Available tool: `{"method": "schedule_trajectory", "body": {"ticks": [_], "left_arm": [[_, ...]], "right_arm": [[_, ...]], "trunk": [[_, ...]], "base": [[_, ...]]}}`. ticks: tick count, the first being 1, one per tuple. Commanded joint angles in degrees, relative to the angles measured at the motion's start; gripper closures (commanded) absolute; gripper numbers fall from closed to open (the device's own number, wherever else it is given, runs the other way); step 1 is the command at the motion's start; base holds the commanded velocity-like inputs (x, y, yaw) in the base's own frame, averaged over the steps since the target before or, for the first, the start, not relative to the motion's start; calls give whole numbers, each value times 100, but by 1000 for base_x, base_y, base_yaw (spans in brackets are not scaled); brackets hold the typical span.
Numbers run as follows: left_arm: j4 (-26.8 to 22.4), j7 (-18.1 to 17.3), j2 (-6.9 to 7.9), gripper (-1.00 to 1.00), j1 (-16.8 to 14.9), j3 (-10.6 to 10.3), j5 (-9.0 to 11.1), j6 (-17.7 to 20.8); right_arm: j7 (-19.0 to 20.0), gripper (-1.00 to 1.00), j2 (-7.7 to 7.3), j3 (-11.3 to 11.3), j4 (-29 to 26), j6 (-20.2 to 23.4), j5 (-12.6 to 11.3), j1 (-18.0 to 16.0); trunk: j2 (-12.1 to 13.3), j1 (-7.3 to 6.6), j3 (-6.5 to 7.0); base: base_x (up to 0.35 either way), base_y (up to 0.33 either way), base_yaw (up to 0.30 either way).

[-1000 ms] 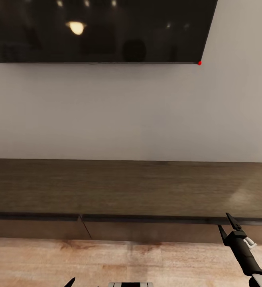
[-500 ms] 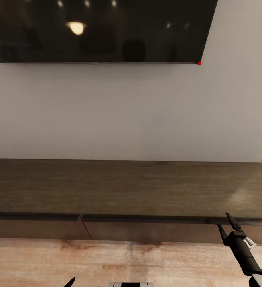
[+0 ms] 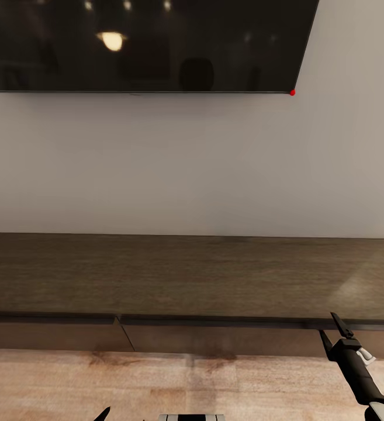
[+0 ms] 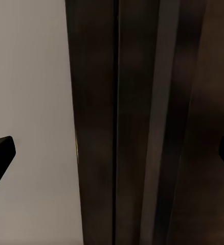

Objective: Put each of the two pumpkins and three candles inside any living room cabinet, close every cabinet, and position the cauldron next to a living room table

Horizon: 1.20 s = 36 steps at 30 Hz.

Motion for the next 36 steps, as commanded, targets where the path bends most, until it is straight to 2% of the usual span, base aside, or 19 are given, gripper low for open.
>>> {"method": "schedule_trajectory", "body": {"ticks": [1,4,5,36], "left_arm": [[-1,-11,2,-100,0,-2,6,-13],[-1,-11,3,-100,0,-2,6,-13],[-1,-11,3,-100,0,-2,6,-13],[-1,-19,2,-100,0,-2,15,-22]], "right_arm": [[9,-100,0,-14,4,45,-23,-4],[5,-100,0,-14,5,45,-23,-4],[4,100,0,-14,5,45,-23,-4],[4,100,0,-14,5,45,-23,-4]], "trunk": [[-1,-1,-3],[-1,-1,-3],[-1,-1,-3],[-1,-1,-3]], "base": [[0,0,0],[0,0,0],[0,0,0],[-6,0,0]]}}
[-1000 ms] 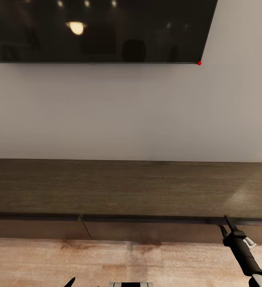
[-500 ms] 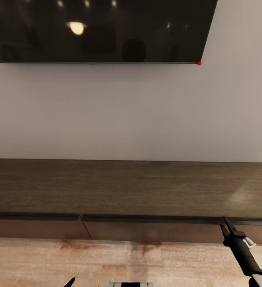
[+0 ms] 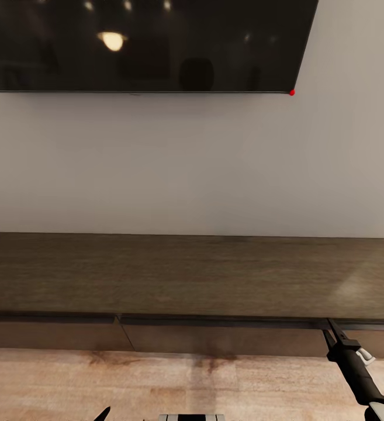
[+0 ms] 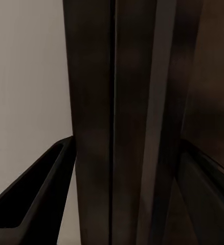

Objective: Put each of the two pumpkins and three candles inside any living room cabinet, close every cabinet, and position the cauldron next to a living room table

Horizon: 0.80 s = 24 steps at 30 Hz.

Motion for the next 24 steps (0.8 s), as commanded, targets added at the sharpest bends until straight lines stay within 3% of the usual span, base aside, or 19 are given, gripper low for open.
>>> {"method": "schedule_trajectory", "body": {"ticks": [1,24], "left_arm": [[-1,-11,2,-100,1,-2,7,-13],[-1,-9,2,-100,1,-2,-2,-13]], "right_arm": [[15,100,0,-16,2,71,-59,-5],[17,100,-10,-14,28,71,-59,-5]], "trunk": [[-2,-1,-3],[-2,-1,-3]], "base": [[-48,0,0],[-20,0,0]]}}
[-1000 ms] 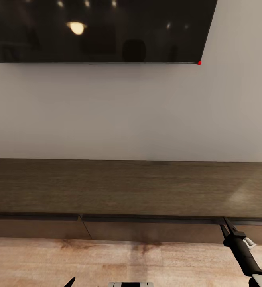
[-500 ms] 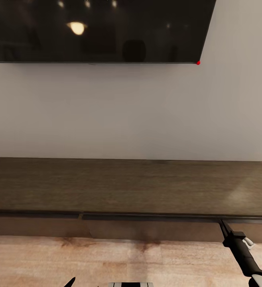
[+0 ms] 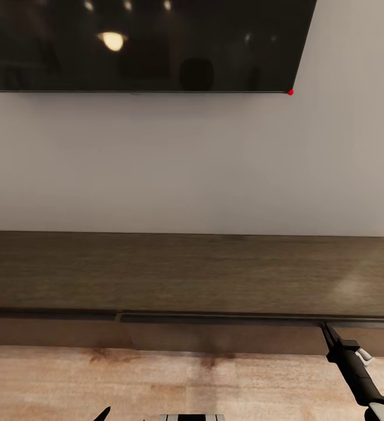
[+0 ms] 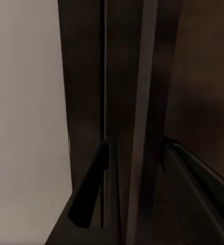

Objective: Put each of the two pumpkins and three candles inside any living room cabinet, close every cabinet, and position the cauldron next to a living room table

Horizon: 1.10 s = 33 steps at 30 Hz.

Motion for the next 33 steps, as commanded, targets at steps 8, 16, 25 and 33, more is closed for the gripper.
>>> {"method": "schedule_trajectory", "body": {"ticks": [8,16,25,33], "left_arm": [[-1,-12,2,-100,1,-1,6,-11],[-1,-12,2,-100,1,-4,6,-12],[0,-12,2,-100,1,-3,5,-11],[-1,-11,2,-100,1,-9,-2,-5]], "right_arm": [[23,100,-7,-32,-6,111,-115,-9],[22,100,-8,-32,-6,113,-115,-9],[22,100,-8,-32,-6,114,-115,-9],[22,100,-7,-32,-6,113,-115,-9]], "trunk": [[-2,-2,-2],[-2,-2,-2],[-2,-2,-2],[-2,-2,-2]], "base": [[0,0,0],[0,0,0],[0,0,0],[-12,0,0]]}}
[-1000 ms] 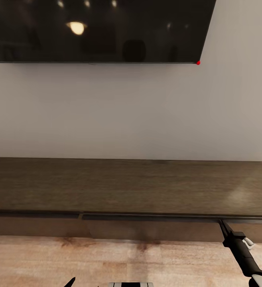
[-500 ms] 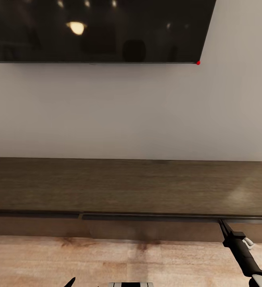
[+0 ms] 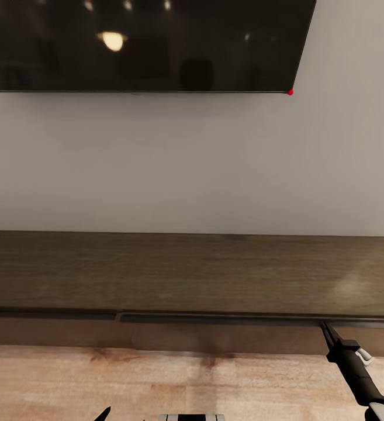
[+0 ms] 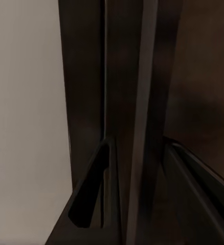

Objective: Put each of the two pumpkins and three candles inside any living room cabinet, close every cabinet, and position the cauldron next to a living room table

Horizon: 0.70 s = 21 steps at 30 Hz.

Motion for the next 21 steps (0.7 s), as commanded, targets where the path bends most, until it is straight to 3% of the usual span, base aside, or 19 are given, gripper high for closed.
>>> {"method": "schedule_trajectory", "body": {"ticks": [1,21], "left_arm": [[1,-11,2,-100,1,2,5,-13],[16,-8,2,-100,1,-2,5,-13]], "right_arm": [[26,100,-1,-36,-5,108,-116,-8],[26,100,-2,-36,-5,108,-116,-8]], "trunk": [[-2,-2,-3],[-2,-2,-3]], "base": [[-9,0,0],[-26,0,0]]}}
